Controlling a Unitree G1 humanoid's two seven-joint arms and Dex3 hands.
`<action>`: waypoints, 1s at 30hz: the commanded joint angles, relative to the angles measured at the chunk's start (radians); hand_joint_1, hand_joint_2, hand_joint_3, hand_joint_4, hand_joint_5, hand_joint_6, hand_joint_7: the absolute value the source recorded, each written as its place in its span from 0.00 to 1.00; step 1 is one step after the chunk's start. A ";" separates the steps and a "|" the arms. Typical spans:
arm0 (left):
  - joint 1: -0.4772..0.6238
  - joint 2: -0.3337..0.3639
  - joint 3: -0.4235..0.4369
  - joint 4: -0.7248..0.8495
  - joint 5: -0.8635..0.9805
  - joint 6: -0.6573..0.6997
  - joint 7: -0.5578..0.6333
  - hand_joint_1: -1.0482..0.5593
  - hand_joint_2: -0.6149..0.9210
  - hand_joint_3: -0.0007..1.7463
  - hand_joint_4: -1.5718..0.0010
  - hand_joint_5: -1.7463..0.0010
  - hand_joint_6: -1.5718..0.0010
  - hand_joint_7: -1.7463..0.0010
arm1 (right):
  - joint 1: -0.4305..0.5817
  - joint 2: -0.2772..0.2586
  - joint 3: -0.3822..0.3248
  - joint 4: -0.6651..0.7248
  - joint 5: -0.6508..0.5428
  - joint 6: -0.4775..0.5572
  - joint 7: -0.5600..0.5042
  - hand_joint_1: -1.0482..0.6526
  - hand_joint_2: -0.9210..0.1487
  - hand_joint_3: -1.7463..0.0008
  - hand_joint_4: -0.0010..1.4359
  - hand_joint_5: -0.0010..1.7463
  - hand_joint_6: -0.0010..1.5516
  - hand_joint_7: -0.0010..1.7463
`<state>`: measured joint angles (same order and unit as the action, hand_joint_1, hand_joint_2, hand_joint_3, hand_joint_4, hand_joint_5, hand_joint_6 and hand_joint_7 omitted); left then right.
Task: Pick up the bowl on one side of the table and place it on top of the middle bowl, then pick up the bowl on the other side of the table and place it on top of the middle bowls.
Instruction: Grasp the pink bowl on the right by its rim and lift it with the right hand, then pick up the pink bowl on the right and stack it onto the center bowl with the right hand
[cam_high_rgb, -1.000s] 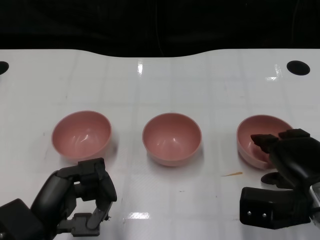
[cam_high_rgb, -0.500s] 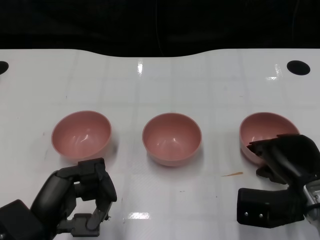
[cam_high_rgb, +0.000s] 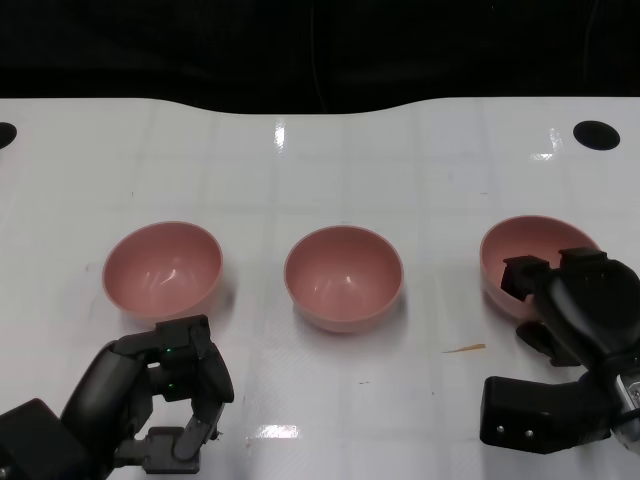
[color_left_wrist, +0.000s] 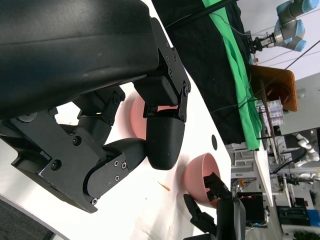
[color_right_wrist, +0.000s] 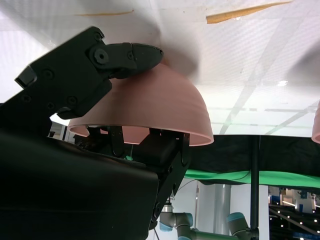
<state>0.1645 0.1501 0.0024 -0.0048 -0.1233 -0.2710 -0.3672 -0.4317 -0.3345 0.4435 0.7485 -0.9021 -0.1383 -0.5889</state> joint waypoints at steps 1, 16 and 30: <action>0.003 0.006 0.004 0.001 0.002 -0.012 0.007 0.51 0.65 0.74 0.46 0.04 0.48 0.14 | -0.011 -0.017 -0.009 -0.049 0.021 0.014 0.023 0.52 0.39 0.46 0.65 1.00 0.46 0.91; 0.006 0.001 0.001 -0.015 -0.022 0.015 0.002 0.53 0.67 0.73 0.46 0.03 0.48 0.14 | 0.072 -0.079 -0.071 -0.420 0.127 0.007 0.325 0.51 0.46 0.34 0.65 1.00 0.45 1.00; 0.006 0.002 -0.002 -0.026 -0.013 0.028 0.012 0.53 0.65 0.76 0.45 0.04 0.47 0.14 | 0.049 -0.062 -0.090 -0.629 0.142 0.036 0.546 0.51 0.46 0.36 0.66 1.00 0.44 0.96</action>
<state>0.1654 0.1474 -0.0037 -0.0167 -0.1287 -0.2537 -0.3614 -0.3616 -0.3948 0.3636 0.1396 -0.7730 -0.1079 -0.0617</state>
